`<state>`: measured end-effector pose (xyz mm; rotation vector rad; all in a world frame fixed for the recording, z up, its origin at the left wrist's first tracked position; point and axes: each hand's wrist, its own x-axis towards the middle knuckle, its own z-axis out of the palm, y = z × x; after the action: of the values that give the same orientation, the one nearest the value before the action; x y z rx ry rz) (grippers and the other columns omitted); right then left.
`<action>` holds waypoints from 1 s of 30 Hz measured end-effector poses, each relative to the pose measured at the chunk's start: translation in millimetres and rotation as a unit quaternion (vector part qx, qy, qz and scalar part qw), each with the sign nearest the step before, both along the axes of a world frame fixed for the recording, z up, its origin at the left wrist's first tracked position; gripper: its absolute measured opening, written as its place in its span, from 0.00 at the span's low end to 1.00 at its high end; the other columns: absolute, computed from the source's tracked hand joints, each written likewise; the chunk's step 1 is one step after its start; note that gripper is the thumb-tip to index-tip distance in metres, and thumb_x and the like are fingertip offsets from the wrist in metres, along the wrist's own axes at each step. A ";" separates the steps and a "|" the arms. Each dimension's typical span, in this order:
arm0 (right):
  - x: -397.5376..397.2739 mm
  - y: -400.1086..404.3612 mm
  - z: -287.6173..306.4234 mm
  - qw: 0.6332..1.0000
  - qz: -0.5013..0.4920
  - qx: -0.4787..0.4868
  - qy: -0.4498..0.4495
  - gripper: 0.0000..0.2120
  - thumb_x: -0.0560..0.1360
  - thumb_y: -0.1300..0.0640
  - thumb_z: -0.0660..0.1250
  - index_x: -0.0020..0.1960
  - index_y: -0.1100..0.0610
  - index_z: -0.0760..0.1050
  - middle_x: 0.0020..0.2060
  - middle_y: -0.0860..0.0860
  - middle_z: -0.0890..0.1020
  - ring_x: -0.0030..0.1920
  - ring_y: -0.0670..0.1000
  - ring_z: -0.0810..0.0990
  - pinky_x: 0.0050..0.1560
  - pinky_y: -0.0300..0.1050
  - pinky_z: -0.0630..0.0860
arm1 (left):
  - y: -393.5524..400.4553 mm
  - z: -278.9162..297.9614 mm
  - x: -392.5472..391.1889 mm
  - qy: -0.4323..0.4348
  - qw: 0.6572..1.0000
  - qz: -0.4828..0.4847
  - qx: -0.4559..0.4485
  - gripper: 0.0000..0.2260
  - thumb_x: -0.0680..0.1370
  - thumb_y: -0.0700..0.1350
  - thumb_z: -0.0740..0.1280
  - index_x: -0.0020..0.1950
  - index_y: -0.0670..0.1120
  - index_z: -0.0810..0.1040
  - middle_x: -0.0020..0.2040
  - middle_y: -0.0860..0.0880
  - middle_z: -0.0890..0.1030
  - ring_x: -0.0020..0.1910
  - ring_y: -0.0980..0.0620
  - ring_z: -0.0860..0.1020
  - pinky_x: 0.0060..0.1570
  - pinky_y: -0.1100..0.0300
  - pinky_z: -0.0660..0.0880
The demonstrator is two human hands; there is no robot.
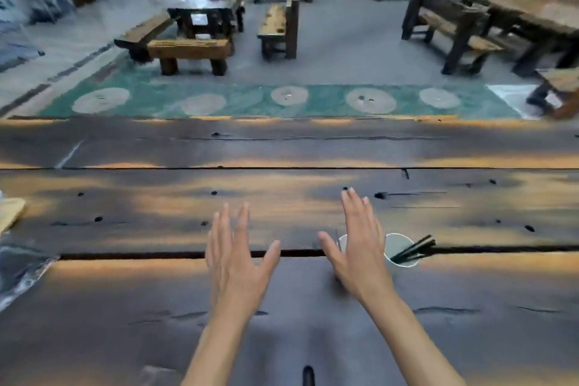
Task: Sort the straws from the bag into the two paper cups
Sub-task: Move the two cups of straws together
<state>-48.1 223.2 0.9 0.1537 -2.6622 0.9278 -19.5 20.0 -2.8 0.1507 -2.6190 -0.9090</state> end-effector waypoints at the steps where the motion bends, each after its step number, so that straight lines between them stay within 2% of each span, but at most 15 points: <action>1: -0.7 17.3 -0.1 1.000 -0.021 -0.001 0.005 0.37 0.74 0.38 0.58 0.79 0.51 0.54 0.79 0.46 0.55 0.79 0.53 0.50 0.75 0.60 0.55 | 14.6 1.1 -7.4 0.001 1.000 -0.016 -0.011 0.37 0.73 0.66 0.58 0.80 0.57 0.53 0.82 0.50 0.48 0.80 0.50 0.45 0.76 0.49 0.48; 5: -2.6 79.0 -3.7 0.997 -0.077 0.007 -0.001 0.38 0.73 0.37 0.58 0.78 0.52 0.55 0.79 0.47 0.57 0.79 0.54 0.53 0.74 0.61 0.57 | 67.1 -2.2 -28.8 0.003 0.998 -0.061 -0.035 0.36 0.74 0.66 0.58 0.80 0.59 0.50 0.82 0.51 0.48 0.81 0.50 0.45 0.77 0.47 0.50; 9: -7.0 135.3 -13.2 0.994 -0.107 0.015 -0.021 0.40 0.72 0.34 0.56 0.79 0.52 0.55 0.79 0.46 0.55 0.79 0.53 0.52 0.73 0.59 0.55 | 115.5 -8.4 -43.7 -0.001 0.996 -0.076 -0.041 0.37 0.73 0.67 0.57 0.80 0.59 0.50 0.82 0.52 0.48 0.81 0.50 0.45 0.77 0.49 0.49; 13: -16.0 173.2 -23.8 0.994 -0.101 0.005 -0.040 0.40 0.72 0.34 0.55 0.79 0.51 0.54 0.79 0.45 0.54 0.79 0.52 0.50 0.74 0.57 0.53 | 158.1 -18.2 -49.1 -0.024 0.997 -0.072 0.006 0.39 0.72 0.68 0.59 0.80 0.60 0.50 0.82 0.53 0.48 0.80 0.53 0.44 0.76 0.52 0.46; 15: -18.9 185.3 -29.3 0.994 -0.097 -0.008 -0.051 0.39 0.74 0.37 0.60 0.79 0.50 0.53 0.79 0.45 0.53 0.79 0.51 0.49 0.74 0.56 0.52 | 174.2 -25.2 -48.4 -0.049 0.995 -0.069 0.047 0.40 0.71 0.67 0.62 0.79 0.60 0.50 0.82 0.53 0.49 0.80 0.54 0.45 0.75 0.55 0.45; 19: -17.3 204.4 -50.8 0.988 -0.090 -0.087 -0.095 0.42 0.74 0.45 0.70 0.79 0.49 0.50 0.79 0.42 0.52 0.79 0.48 0.48 0.76 0.55 0.50 | 193.4 -48.3 -46.3 -0.104 0.987 -0.037 0.115 0.45 0.69 0.64 0.70 0.80 0.59 0.48 0.81 0.55 0.50 0.80 0.54 0.49 0.76 0.52 0.49; 21: -12.5 212.6 -67.8 0.973 -0.090 -0.164 -0.137 0.46 0.71 0.47 0.74 0.79 0.49 0.50 0.78 0.43 0.55 0.79 0.47 0.51 0.77 0.53 0.52 | 198.7 -64.1 -45.2 -0.133 0.971 0.000 0.196 0.50 0.67 0.62 0.73 0.80 0.56 0.47 0.81 0.55 0.51 0.79 0.55 0.51 0.77 0.50 0.51; 24: -1.0 216.3 -92.7 0.926 -0.091 -0.302 -0.207 0.50 0.68 0.52 0.77 0.79 0.49 0.48 0.78 0.44 0.56 0.77 0.44 0.54 0.76 0.47 0.54 | 203.1 -92.3 -42.5 -0.178 0.938 0.058 0.292 0.53 0.68 0.53 0.78 0.80 0.54 0.44 0.81 0.53 0.49 0.79 0.54 0.51 0.77 0.49 0.53; 30: -2.7 219.0 -136.6 0.868 -0.114 -0.374 -0.306 0.47 0.69 0.58 0.77 0.78 0.50 0.52 0.75 0.43 0.59 0.76 0.49 0.60 0.74 0.49 0.60 | 205.0 -135.6 -43.0 -0.230 0.911 0.088 0.330 0.54 0.65 0.51 0.80 0.79 0.57 0.46 0.81 0.54 0.53 0.78 0.54 0.55 0.76 0.47 0.56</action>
<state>-50.8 442.1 -135.7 -0.7276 -2.4738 2.0942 -62.5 225.0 -138.3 0.8507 -2.4982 -1.8397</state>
